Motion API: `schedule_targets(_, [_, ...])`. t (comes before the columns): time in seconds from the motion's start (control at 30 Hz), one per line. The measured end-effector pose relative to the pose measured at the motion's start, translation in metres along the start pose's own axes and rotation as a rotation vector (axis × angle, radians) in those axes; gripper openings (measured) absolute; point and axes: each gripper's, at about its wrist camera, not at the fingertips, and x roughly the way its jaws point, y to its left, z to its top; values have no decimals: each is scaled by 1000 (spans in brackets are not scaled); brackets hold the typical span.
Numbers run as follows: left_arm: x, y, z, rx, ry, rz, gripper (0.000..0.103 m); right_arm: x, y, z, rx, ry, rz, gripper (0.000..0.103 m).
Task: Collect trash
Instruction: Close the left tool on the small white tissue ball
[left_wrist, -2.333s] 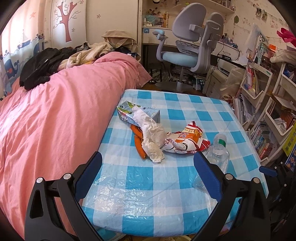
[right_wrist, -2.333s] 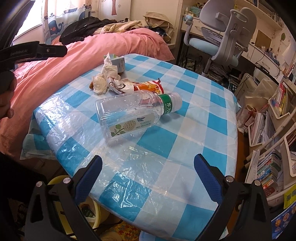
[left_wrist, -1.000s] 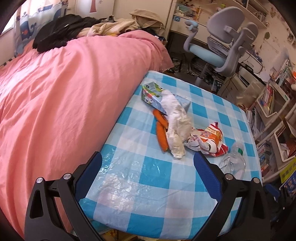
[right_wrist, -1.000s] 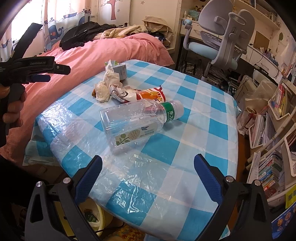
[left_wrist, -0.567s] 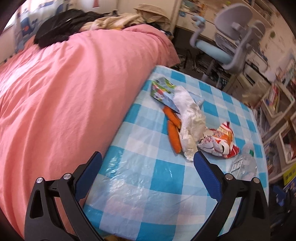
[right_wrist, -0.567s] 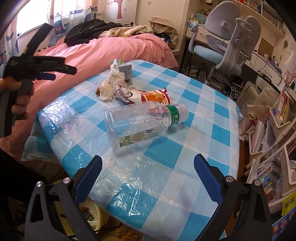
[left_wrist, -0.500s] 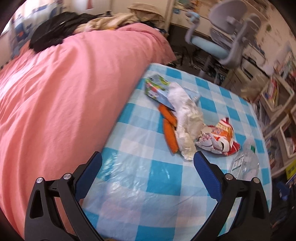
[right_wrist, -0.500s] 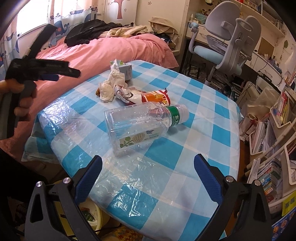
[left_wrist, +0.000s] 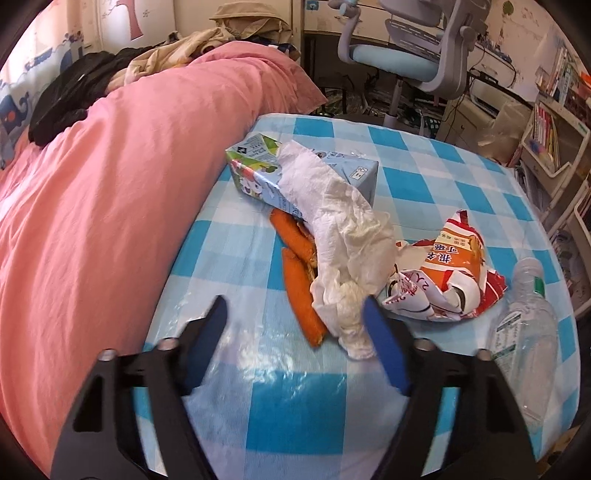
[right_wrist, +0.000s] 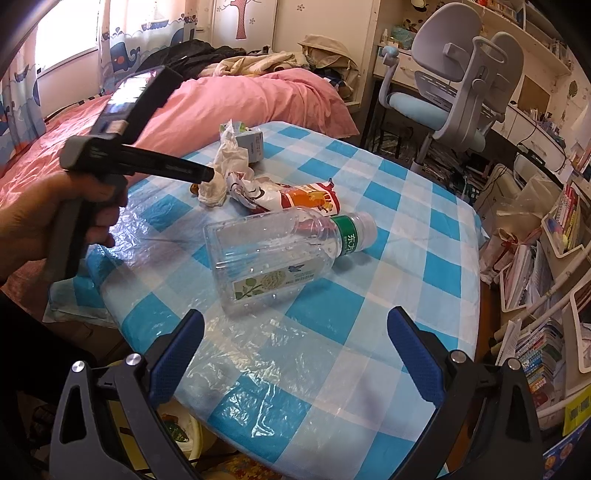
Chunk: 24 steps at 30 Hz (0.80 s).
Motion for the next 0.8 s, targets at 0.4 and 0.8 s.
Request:
schedule_targets(0.4, [-15, -8, -15, 43, 52, -216, 2, -4, -2, 0, 12, -15, 0, 95])
schedule_targets(0.8, [-42, 36, -50, -9, 175, -259, 29, -9, 7, -1, 6, -14, -13, 95])
